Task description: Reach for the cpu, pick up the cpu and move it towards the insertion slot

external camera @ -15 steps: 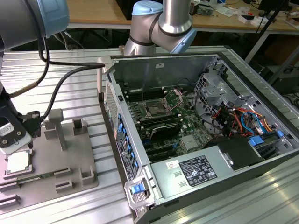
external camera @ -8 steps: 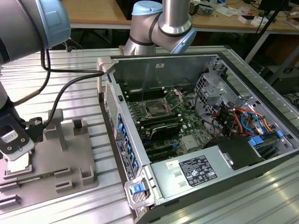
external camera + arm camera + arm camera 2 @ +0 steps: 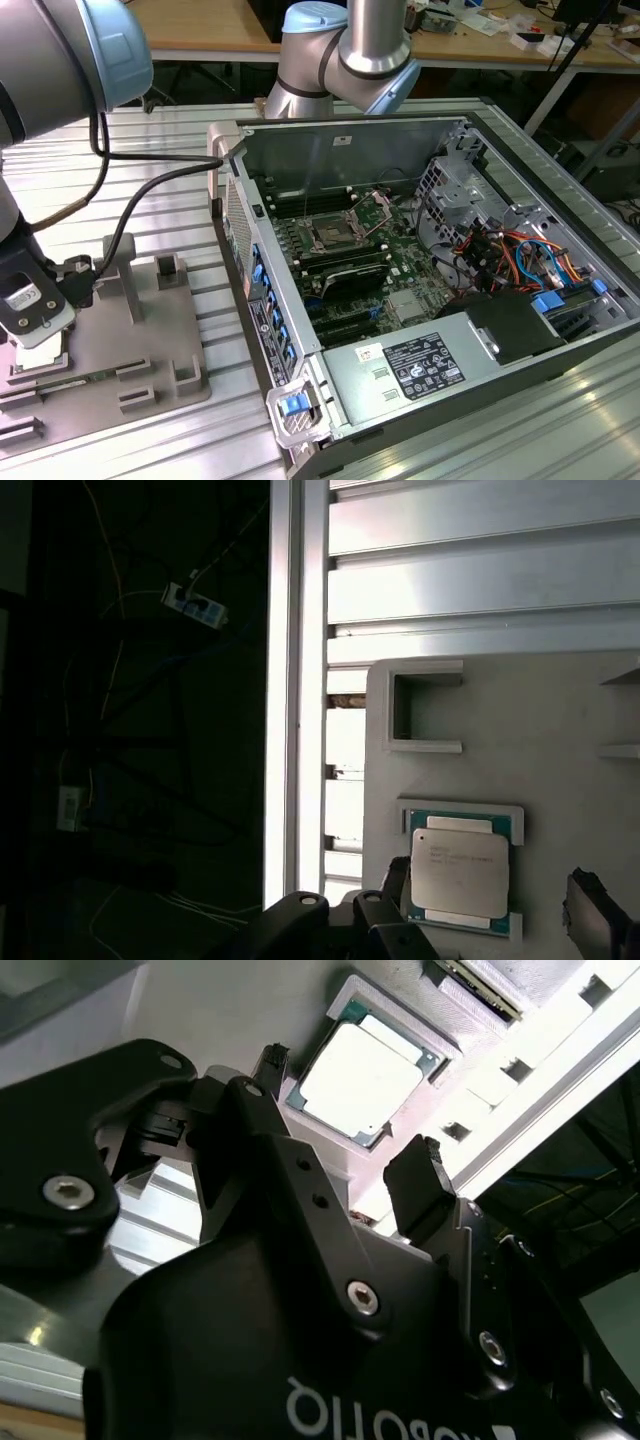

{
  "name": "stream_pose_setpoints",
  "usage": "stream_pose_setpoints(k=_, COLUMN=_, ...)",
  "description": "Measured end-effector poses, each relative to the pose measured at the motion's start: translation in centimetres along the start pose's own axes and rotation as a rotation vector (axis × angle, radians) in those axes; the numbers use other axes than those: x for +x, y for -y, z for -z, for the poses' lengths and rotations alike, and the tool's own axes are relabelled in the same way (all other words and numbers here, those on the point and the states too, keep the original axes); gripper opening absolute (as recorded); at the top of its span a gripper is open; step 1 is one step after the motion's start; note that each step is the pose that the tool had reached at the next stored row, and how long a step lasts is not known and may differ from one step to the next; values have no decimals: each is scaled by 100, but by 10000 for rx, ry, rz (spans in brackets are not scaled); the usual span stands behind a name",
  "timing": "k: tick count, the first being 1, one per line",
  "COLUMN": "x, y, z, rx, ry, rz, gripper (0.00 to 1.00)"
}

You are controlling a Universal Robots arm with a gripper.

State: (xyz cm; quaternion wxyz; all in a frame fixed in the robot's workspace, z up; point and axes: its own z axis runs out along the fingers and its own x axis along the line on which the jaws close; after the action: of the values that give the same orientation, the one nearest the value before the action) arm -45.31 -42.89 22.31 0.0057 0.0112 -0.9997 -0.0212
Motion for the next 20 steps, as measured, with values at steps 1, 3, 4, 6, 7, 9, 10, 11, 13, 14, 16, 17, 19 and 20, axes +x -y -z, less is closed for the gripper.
stream_pose_setpoints(k=1, x=0, y=1, z=-19, rx=0, ry=-7, rz=-1, gripper=67)
stream_pose_setpoints(k=3, x=0, y=3, z=-54, rx=0, ry=-15, rz=-1, gripper=67)
stream_pose_setpoints(k=4, x=7, y=4, z=-73, rx=1, ry=-16, rz=-1, gripper=67)
stream_pose_setpoints(k=6, x=43, y=5, z=-113, rx=0, ry=-15, rz=-1, gripper=67)
stream_pose_setpoints(k=7, x=47, y=6, z=-130, rx=-1, ry=-13, rz=0, gripper=67)
stream_pose_setpoints(k=9, x=55, y=8, z=-185, rx=0, ry=-15, rz=-1, gripper=67)
stream_pose_setpoints(k=10, x=59, y=9, z=-213, rx=0, ry=-15, rz=-1, gripper=67)
stream_pose_setpoints(k=11, x=61, y=10, z=-232, rx=0, ry=-15, rz=0, gripper=67)
stream_pose_setpoints(k=13, x=64, y=16, z=-271, rx=1, ry=-17, rz=9, gripper=67)
stream_pose_setpoints(k=14, x=66, y=23, z=-287, rx=2, ry=-20, rz=19, gripper=67)
stream_pose_setpoints(k=16, x=68, y=34, z=-307, rx=0, ry=-19, rz=63, gripper=67)
stream_pose_setpoints(k=17, x=69, y=35, z=-307, rx=1, ry=-21, rz=72, gripper=67)
stream_pose_setpoints(k=19, x=70, y=41, z=-308, rx=1, ry=-21, rz=86, gripper=67)
stream_pose_setpoints(k=20, x=71, y=46, z=-307, rx=2, ry=-22, rz=98, gripper=67)
